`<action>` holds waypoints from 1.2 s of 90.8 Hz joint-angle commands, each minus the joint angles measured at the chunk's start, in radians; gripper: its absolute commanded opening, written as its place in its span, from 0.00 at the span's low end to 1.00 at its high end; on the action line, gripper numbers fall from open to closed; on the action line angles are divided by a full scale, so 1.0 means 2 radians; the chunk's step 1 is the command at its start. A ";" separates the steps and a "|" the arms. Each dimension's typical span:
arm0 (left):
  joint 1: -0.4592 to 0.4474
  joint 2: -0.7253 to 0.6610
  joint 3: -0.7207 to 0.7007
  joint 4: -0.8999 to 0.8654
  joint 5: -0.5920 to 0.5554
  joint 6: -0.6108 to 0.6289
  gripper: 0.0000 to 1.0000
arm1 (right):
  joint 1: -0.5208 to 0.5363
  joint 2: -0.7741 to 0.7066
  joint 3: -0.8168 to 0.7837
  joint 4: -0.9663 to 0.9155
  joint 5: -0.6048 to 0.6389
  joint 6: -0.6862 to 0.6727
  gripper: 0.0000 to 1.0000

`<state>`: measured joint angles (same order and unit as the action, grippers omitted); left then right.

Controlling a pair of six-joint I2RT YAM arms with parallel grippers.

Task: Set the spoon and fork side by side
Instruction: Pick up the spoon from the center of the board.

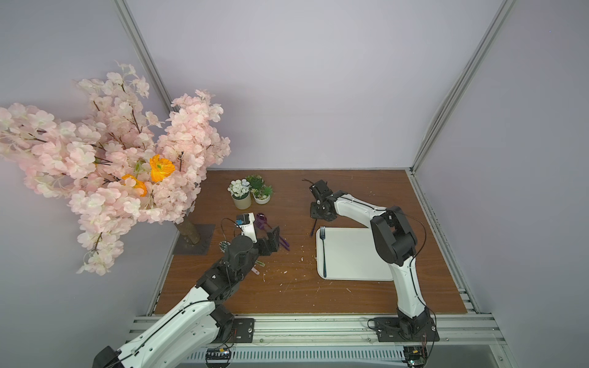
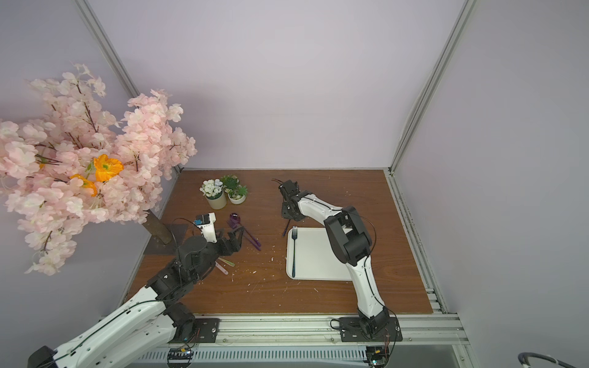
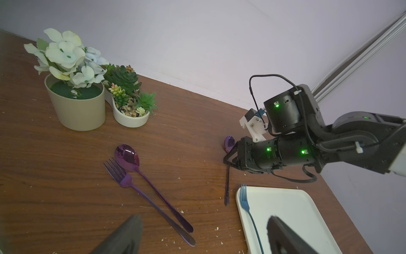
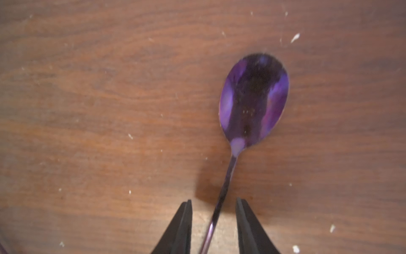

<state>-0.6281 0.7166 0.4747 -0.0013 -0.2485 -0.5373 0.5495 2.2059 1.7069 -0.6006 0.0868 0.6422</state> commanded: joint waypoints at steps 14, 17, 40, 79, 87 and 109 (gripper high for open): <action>0.004 -0.022 0.007 -0.008 -0.011 0.002 0.91 | 0.000 0.044 0.022 -0.033 0.017 -0.008 0.32; 0.004 -0.024 0.007 -0.008 -0.012 0.002 0.91 | -0.001 0.047 0.025 -0.034 0.015 -0.008 0.29; 0.004 -0.033 0.005 -0.010 -0.016 0.001 0.91 | 0.014 0.085 0.084 -0.048 -0.005 -0.011 0.14; 0.004 -0.059 0.003 -0.020 -0.036 0.001 0.91 | 0.062 0.140 0.239 -0.095 -0.038 -0.030 0.00; 0.004 -0.061 0.002 -0.020 -0.039 0.000 0.91 | 0.068 0.131 0.262 -0.099 -0.041 -0.033 0.00; 0.004 -0.069 0.002 -0.019 -0.043 -0.001 0.91 | 0.073 0.071 0.262 -0.114 -0.029 -0.031 0.00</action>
<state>-0.6281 0.5941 0.4747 -0.0261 -0.3126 -0.5377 0.7025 2.4561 2.2356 -0.7929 0.0105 0.5865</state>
